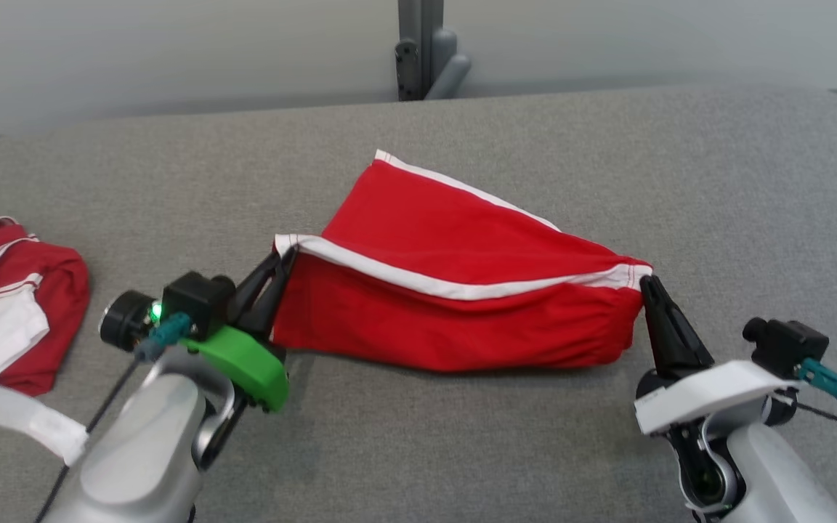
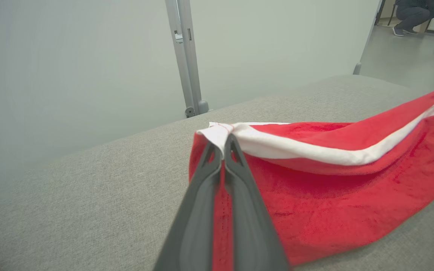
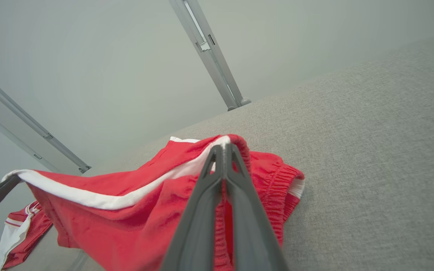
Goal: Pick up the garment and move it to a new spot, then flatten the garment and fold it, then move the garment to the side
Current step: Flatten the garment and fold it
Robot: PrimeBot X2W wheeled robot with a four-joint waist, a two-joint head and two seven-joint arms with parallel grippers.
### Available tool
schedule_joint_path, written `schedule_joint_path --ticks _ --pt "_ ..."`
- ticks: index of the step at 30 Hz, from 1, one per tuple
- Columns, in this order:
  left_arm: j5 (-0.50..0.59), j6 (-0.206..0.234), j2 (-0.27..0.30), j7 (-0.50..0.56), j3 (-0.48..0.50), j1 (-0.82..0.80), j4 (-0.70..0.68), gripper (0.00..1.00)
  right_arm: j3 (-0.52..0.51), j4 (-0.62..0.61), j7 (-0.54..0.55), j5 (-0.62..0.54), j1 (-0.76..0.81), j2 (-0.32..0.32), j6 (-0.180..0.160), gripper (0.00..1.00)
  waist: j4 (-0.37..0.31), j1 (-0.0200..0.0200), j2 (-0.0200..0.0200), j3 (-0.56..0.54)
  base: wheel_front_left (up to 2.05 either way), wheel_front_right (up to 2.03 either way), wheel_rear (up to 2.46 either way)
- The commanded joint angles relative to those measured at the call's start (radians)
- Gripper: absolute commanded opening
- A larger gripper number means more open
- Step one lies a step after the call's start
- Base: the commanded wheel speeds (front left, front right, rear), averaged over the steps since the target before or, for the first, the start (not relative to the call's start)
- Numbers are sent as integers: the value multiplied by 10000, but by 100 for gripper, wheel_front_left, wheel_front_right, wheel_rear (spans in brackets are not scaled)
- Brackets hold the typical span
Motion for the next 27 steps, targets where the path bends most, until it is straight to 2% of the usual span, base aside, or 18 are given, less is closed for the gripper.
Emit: schedule_joint_path --ticks 1,7,13,18,27 --pt "-149 28 109 -5 -201 -587 312 0 -70 37 -28 -121 -326 86 -6 0 -713 1 12 1083 0 0 0" --pt "-372 27 357 -5 -814 -2917 1504 0 -675 33 -28 -558 -1387 753 -6 0 -1326 1 12 2344 0 0 0" --pt "-428 27 260 -4 -1273 -4624 2834 0 -1228 278 -28 -1077 -1973 1188 -6 0 -1675 1 12 3274 0 0 0" --pt "-578 28 217 -3 -1986 -5692 4079 0 -962 341 -28 -1230 -2197 1221 -7 0 -1924 1 12 3816 0 0 0" --pt "-419 28 93 -3 -1826 -6631 4965 0 -465 110 -28 -614 -2358 1240 -7 0 -2082 1 12 4080 0 0 0"
